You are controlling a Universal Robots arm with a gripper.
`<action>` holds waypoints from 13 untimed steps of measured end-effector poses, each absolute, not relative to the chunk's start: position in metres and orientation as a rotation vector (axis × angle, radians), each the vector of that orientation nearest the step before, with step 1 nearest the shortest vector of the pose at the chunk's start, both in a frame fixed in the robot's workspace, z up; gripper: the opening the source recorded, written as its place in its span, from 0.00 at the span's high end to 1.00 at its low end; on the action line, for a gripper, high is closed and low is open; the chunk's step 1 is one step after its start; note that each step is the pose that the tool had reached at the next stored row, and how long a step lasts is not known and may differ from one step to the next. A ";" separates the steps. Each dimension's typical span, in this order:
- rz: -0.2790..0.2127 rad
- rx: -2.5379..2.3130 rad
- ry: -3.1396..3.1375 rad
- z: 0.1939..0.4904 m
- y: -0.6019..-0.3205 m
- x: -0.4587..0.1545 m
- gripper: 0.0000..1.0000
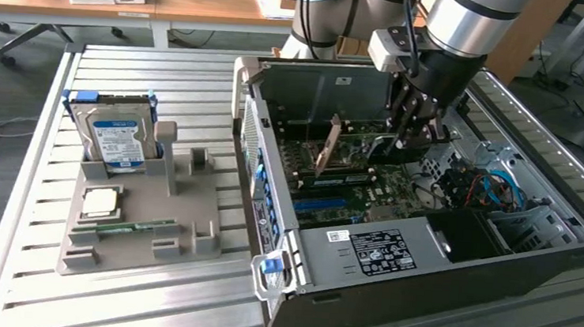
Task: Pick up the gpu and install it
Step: 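Insert the gpu into the slot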
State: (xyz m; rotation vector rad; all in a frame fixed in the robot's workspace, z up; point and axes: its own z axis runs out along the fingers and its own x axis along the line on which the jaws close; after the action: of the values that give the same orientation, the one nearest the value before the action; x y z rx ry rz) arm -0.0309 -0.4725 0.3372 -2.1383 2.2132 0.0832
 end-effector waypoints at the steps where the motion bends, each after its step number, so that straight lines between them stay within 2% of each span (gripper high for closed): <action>1: 0.083 -2.138 2.213 0.337 -0.472 -0.031 0.73; 13: 0.083 -2.138 2.213 0.337 -0.470 -0.031 0.73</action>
State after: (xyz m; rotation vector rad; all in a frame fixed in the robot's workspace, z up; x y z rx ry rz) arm -0.0311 -0.4705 0.3369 -2.1385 2.2132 0.0831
